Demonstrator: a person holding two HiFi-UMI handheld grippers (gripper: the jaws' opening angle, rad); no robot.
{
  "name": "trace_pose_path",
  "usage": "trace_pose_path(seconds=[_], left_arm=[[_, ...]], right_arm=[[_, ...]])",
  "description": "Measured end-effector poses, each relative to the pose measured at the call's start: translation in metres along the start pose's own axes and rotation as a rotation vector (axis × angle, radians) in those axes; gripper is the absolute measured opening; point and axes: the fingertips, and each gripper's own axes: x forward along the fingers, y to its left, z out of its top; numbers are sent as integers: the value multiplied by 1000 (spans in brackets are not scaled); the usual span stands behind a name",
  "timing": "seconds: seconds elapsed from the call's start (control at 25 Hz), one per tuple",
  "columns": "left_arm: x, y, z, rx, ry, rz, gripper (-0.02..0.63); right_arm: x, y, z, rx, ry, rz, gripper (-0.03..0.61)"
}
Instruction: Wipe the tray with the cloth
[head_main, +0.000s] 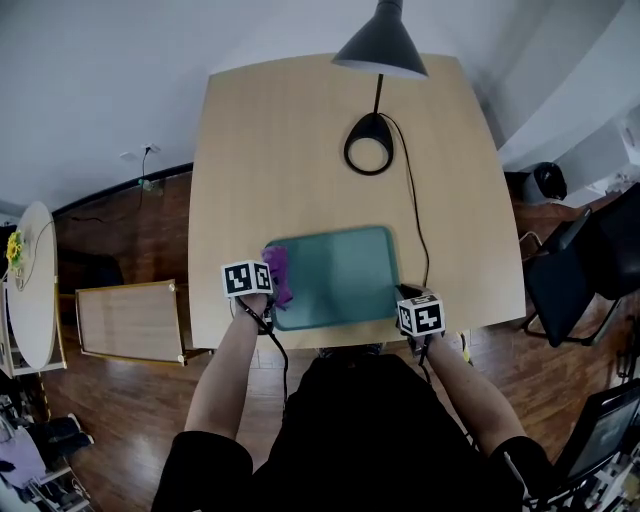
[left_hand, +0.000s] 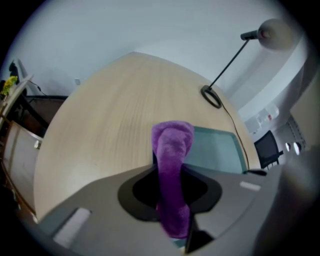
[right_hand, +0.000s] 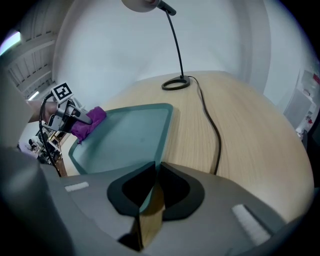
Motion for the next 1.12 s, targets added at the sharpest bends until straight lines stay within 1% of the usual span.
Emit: trace_pose_path(seconds=[0.2, 0.28, 0.36, 0.68, 0.76, 0.84, 0.92, 0.96, 1.04, 1.12], left_arm=[[1, 0, -3, 54, -7, 91, 107], [6, -10, -5, 82, -2, 121, 107], [14, -32, -6, 121, 5, 114, 109], [57, -147, -8, 255, 65, -31, 109], [66, -178, -13, 316, 103, -73, 110], [75, -208, -22, 402, 151, -119, 110], [81, -235, -32, 476, 205, -175, 110], [83, -247, -39, 498, 234, -211, 110], [84, -266, -54, 517, 287, -284, 110], [84, -276, -65, 500, 312, -338, 112]], right_arm=[[1, 2, 1, -3, -5, -6, 34], [0, 3, 1, -4, -10, -9, 34], [-1, 3, 1, -3, -15, -11, 34], [-1, 7, 3, 6, -35, 3, 34], [-1, 7, 3, 5, -38, 7, 34], [-2, 7, 3, 5, -41, 10, 34], [-2, 7, 4, 5, -43, 12, 34], [-2, 7, 3, 5, -42, 13, 34], [-3, 7, 1, 5, -37, 13, 34], [-3, 6, -1, 7, -31, 11, 34]])
